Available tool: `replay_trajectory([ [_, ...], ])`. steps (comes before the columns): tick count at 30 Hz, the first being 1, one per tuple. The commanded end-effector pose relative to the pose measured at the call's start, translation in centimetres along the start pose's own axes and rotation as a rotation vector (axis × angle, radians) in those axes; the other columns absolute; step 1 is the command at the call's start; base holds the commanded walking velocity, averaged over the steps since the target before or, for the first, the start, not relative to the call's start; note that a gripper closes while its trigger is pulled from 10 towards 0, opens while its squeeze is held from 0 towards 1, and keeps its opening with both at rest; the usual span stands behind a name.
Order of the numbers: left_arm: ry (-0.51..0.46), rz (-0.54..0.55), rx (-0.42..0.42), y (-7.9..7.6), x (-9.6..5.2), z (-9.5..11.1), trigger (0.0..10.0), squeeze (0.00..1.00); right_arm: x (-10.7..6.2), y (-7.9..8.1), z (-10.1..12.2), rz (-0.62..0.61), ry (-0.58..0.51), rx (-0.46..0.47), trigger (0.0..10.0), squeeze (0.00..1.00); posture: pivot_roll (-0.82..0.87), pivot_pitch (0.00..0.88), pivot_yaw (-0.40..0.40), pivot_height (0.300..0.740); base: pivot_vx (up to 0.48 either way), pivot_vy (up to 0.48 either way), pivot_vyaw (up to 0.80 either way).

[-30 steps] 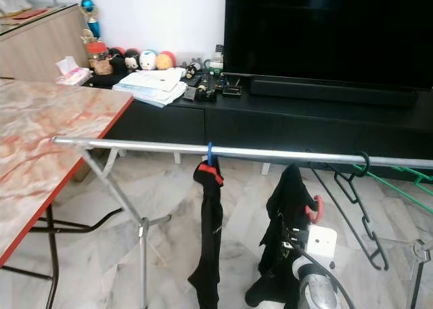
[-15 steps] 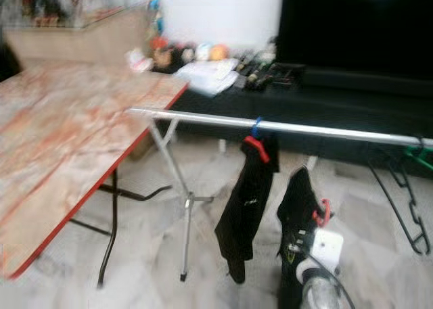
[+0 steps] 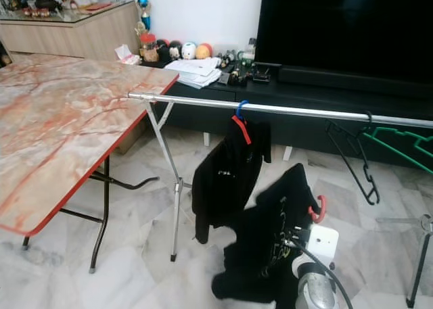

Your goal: Hang hanger

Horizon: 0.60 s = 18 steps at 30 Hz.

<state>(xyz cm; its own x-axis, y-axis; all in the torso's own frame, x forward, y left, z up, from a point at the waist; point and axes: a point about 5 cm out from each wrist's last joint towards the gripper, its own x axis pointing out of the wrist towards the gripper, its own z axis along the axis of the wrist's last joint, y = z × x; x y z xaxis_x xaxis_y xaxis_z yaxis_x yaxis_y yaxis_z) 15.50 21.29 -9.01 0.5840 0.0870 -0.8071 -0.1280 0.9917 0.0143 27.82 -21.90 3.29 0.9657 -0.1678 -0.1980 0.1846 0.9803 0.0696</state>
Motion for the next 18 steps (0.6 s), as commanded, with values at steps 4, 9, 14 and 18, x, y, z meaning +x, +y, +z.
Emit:
replay_trajectory([
  [4,0.037,0.013,-0.03,-0.06,-0.24,-1.15,10.0,0.0,0.58,0.04,0.9,0.004,-0.025,0.008,10.0,0.0,0.05,0.0,0.021,0.74,-0.064,0.0,0.0],
  [9,0.044,0.014,-0.049,-0.16,-0.22,-1.21,10.0,0.0,0.83,0.08,1.27,0.002,-0.033,0.017,10.0,0.0,0.05,0.0,0.017,0.74,0.0,0.0,0.0],
  [14,0.044,0.014,-0.053,-0.16,-0.22,-1.21,10.0,0.0,0.9,0.17,1.39,0.004,-0.032,0.013,10.0,0.0,0.05,0.0,0.018,0.74,0.0,0.48,0.0],
  [18,0.042,0.014,-0.048,-0.07,-0.22,-1.17,10.0,0.0,0.86,0.31,1.3,0.004,-0.03,0.017,10.0,0.0,0.04,0.0,0.023,0.74,0.0,0.48,0.0],
])
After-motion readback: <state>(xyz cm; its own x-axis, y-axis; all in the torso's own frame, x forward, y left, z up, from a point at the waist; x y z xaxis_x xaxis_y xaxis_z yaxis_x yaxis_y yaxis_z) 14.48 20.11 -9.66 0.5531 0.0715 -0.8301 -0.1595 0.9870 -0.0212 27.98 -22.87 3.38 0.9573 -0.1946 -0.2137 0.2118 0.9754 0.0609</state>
